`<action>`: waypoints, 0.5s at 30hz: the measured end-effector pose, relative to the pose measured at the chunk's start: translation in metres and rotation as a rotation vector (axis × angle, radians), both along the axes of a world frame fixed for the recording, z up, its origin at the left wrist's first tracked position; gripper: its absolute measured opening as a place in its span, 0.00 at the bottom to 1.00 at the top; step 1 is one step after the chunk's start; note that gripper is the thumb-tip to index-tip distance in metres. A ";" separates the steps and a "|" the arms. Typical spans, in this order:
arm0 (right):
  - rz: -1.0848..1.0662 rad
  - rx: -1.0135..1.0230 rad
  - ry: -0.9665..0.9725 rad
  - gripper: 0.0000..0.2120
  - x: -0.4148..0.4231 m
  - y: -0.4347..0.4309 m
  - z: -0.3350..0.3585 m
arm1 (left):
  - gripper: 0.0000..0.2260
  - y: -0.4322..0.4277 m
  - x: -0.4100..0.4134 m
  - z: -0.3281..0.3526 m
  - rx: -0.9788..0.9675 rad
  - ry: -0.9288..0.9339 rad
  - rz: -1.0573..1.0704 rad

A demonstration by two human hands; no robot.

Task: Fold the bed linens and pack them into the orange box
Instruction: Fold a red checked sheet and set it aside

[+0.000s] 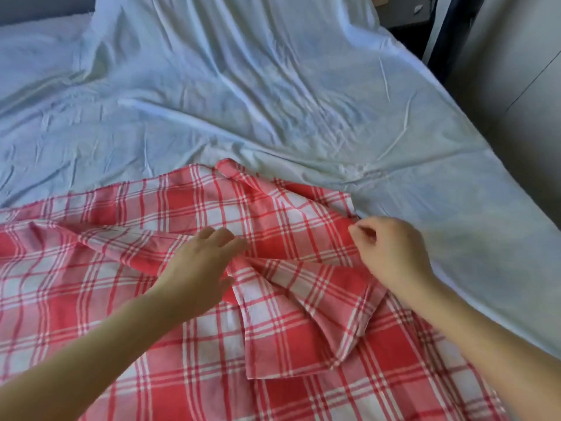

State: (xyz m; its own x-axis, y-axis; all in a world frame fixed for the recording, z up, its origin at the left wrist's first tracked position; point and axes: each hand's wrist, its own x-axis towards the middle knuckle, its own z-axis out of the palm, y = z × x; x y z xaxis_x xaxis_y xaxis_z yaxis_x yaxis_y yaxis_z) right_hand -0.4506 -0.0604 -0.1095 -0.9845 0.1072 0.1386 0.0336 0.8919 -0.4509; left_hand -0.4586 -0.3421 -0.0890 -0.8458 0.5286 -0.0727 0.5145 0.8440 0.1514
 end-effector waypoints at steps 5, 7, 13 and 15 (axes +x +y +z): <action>-0.329 -0.335 -0.360 0.25 -0.093 -0.007 -0.019 | 0.43 0.012 -0.004 -0.025 -0.232 0.111 -0.444; -0.339 -0.471 -0.432 0.26 -0.105 -0.013 -0.032 | 0.47 0.006 0.001 -0.030 -0.279 0.079 -0.492; -0.257 -0.668 0.195 0.10 -0.092 -0.024 0.002 | 0.34 -0.014 0.007 -0.032 -0.147 0.215 -0.573; 0.031 -0.456 0.437 0.08 -0.056 -0.022 0.020 | 0.19 -0.018 0.017 -0.036 -0.020 0.280 -0.622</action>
State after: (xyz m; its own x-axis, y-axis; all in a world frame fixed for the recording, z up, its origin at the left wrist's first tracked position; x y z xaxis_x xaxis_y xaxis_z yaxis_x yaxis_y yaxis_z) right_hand -0.5063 -0.0822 -0.0899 -0.8509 0.2228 0.4757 -0.2624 0.6043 -0.7523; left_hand -0.4411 -0.3596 -0.1253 -0.3733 0.9234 0.0899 0.9224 0.3798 -0.0709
